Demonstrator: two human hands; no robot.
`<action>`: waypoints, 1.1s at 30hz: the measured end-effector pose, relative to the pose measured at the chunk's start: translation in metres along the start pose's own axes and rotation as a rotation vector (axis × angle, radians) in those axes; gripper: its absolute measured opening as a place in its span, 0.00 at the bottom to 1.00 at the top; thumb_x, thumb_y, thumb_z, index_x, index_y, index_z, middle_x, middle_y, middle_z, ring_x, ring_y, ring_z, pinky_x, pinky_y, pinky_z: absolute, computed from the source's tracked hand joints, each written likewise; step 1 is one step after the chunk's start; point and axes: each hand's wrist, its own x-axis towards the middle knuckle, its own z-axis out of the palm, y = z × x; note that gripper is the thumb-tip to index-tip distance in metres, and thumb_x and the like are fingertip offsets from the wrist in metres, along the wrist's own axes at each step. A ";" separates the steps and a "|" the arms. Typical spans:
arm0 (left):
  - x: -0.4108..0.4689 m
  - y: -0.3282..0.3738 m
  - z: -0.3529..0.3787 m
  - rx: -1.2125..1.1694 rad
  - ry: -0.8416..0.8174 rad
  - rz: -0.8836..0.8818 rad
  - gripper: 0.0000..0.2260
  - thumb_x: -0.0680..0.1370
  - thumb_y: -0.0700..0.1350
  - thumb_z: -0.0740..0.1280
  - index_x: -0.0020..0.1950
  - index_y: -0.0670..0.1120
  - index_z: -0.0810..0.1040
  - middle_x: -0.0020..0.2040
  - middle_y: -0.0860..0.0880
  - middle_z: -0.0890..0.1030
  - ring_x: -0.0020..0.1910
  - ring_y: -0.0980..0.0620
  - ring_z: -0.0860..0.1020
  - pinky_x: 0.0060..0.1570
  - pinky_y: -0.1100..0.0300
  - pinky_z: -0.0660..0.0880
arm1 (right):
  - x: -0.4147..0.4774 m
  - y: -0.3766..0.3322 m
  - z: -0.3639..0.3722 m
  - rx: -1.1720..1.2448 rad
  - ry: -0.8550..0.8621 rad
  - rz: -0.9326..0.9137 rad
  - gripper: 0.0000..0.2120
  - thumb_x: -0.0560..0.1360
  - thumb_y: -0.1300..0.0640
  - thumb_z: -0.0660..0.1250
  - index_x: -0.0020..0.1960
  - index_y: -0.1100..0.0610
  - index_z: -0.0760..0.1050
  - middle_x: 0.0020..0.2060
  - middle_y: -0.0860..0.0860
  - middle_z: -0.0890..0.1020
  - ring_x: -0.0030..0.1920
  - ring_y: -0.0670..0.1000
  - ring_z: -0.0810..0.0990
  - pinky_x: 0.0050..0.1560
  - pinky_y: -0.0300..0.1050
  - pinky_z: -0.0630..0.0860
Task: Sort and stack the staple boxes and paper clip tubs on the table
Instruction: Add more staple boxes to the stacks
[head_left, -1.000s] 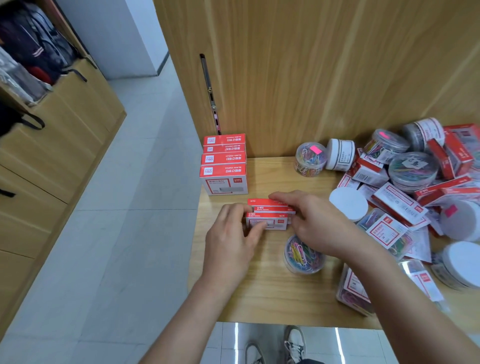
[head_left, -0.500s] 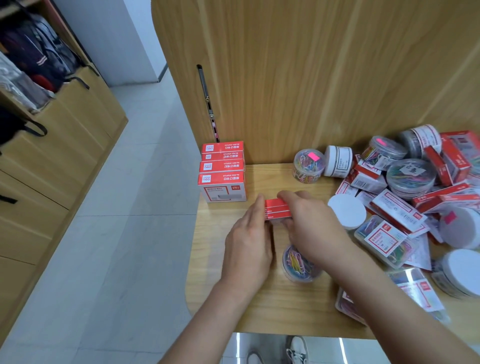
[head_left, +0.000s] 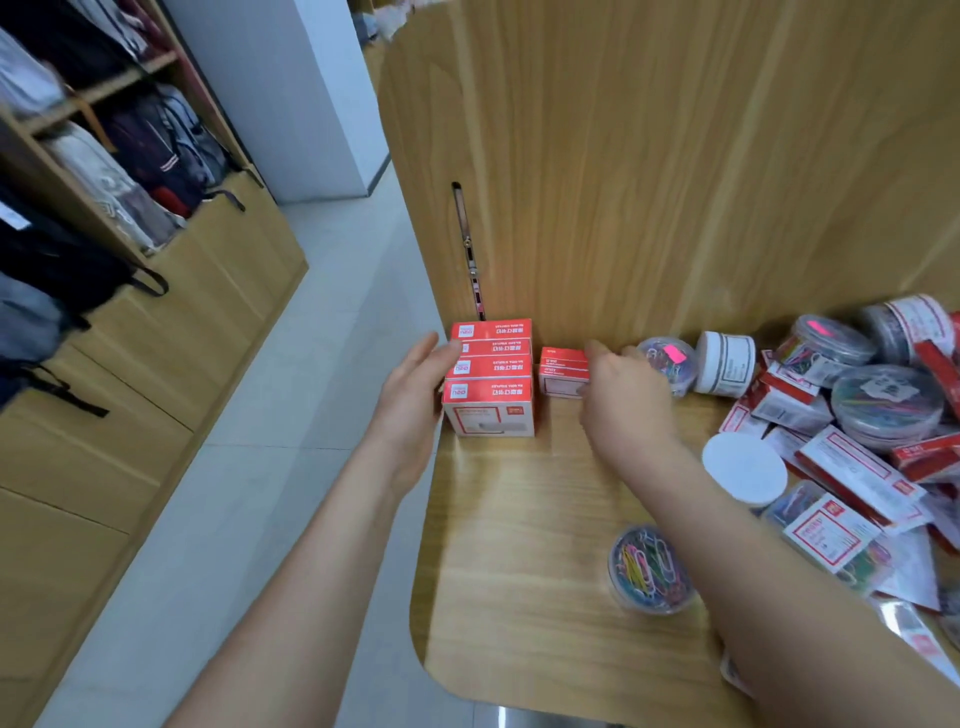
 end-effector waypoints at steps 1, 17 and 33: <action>0.005 -0.003 0.003 -0.019 -0.019 -0.028 0.27 0.77 0.51 0.67 0.73 0.48 0.65 0.59 0.49 0.81 0.52 0.54 0.81 0.50 0.59 0.74 | 0.002 -0.003 -0.001 0.001 0.017 0.004 0.11 0.73 0.65 0.66 0.54 0.59 0.70 0.48 0.61 0.78 0.48 0.62 0.78 0.38 0.47 0.64; 0.014 -0.013 0.020 0.320 0.063 0.068 0.11 0.83 0.50 0.55 0.58 0.51 0.76 0.50 0.48 0.84 0.47 0.52 0.83 0.47 0.58 0.77 | 0.003 0.001 -0.020 1.382 -0.195 0.437 0.29 0.73 0.71 0.61 0.73 0.59 0.60 0.62 0.52 0.74 0.61 0.53 0.76 0.65 0.49 0.70; 0.002 -0.026 0.020 1.339 0.011 0.524 0.41 0.70 0.61 0.71 0.77 0.54 0.54 0.78 0.45 0.50 0.76 0.44 0.52 0.71 0.50 0.59 | -0.009 -0.006 -0.017 0.597 -0.091 0.157 0.21 0.71 0.66 0.60 0.64 0.59 0.74 0.56 0.55 0.82 0.59 0.55 0.77 0.52 0.40 0.70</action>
